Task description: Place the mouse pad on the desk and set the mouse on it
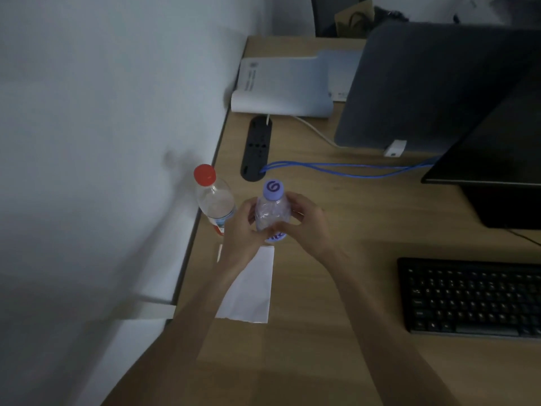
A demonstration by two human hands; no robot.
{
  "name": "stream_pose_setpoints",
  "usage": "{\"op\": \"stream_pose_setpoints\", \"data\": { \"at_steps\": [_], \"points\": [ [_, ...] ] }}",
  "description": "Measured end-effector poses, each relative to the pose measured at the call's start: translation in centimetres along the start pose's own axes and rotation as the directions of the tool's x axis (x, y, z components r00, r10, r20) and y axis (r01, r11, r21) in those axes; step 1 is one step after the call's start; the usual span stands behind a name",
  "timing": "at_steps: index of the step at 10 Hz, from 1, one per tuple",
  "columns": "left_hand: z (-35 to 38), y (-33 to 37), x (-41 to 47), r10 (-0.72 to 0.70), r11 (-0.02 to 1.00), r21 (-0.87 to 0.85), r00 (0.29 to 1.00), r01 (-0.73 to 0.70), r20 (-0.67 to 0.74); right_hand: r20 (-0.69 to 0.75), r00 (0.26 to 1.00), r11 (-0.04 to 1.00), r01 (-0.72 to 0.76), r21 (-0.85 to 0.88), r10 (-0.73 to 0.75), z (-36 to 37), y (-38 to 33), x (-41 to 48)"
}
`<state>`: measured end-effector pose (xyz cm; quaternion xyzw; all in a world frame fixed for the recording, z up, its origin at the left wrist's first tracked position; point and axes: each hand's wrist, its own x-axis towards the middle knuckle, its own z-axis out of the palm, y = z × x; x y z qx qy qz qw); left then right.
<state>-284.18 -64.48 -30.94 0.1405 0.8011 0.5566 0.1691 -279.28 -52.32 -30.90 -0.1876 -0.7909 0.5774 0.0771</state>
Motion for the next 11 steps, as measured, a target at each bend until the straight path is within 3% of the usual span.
{"op": "stream_pose_setpoints", "data": {
  "at_steps": [7,10,11],
  "points": [
    [1.5,-4.7,1.9,-0.099,0.993,0.068,0.995,0.098,0.012,0.015,0.996,0.996,-0.093,-0.006,0.093,1.7,4.2,1.6],
    [1.5,-3.7,1.1,-0.005,0.998,0.066,0.999,0.002,0.039,0.059,0.996,0.990,-0.056,-0.132,0.064,0.7,3.7,0.7],
    [0.5,-2.7,-0.3,-0.071,0.997,0.022,0.997,0.071,0.008,-0.023,0.999,0.998,-0.038,-0.052,0.036,-0.8,2.5,-0.7]
  ]
}}
